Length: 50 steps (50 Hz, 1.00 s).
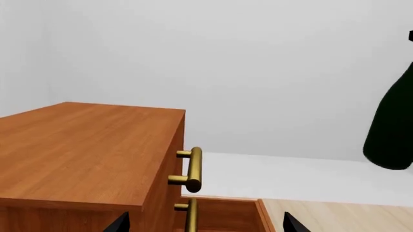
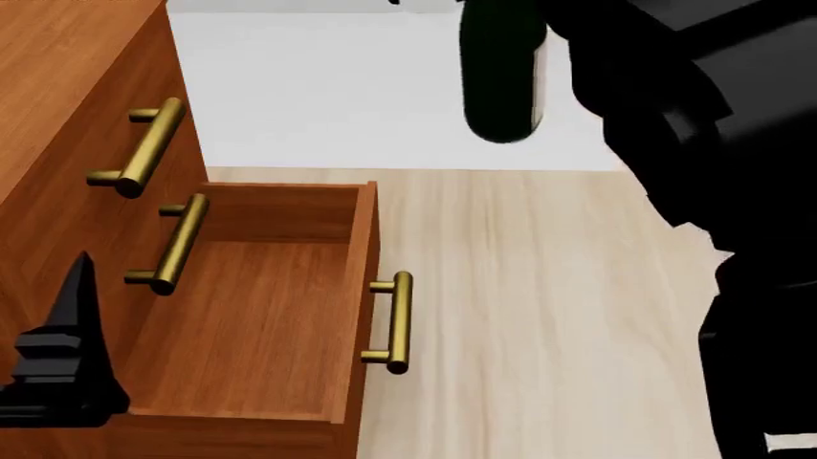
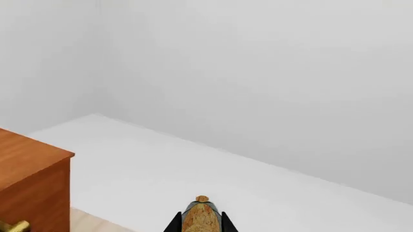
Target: Put the wine bottle in the bottom drawer of the cabinet.
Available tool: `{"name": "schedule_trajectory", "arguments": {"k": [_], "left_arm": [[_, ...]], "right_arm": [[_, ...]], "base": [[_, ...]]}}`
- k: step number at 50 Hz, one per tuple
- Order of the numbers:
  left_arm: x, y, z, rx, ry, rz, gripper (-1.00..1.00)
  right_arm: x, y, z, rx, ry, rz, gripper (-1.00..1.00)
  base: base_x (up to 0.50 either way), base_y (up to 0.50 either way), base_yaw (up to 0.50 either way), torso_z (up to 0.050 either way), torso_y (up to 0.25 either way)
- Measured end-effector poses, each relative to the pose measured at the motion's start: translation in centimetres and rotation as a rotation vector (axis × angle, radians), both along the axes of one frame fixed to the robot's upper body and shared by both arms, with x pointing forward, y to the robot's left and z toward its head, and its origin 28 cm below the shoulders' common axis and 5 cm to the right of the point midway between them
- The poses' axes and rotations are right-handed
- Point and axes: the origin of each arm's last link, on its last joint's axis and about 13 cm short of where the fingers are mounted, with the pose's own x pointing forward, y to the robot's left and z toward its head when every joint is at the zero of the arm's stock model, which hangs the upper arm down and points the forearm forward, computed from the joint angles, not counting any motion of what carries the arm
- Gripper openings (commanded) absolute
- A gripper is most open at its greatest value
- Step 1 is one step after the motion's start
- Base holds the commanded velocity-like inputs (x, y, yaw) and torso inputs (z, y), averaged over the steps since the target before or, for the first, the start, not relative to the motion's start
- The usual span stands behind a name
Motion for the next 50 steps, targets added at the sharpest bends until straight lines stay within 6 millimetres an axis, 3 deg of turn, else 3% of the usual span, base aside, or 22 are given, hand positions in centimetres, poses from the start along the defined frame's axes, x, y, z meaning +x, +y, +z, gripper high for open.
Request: {"name": "schedule_trajectory", "arguments": {"k": [28,50], "left_arm": [[-0.1,0.0,0.2,0.002,-0.01,-0.005,1.0],[0.2,0.0,-0.2,-0.005,0.005,-0.002,1.0]], "right_arm": [[1.6,3.2,0.3,0.09,0.135,0.17,-1.0],[2.6,4.5,0.3,0.201,0.248,0.271,-1.0]], "base": [[0.0,0.0,0.0,0.0,0.001],[0.0,0.0,0.0,0.0,0.001]]}}
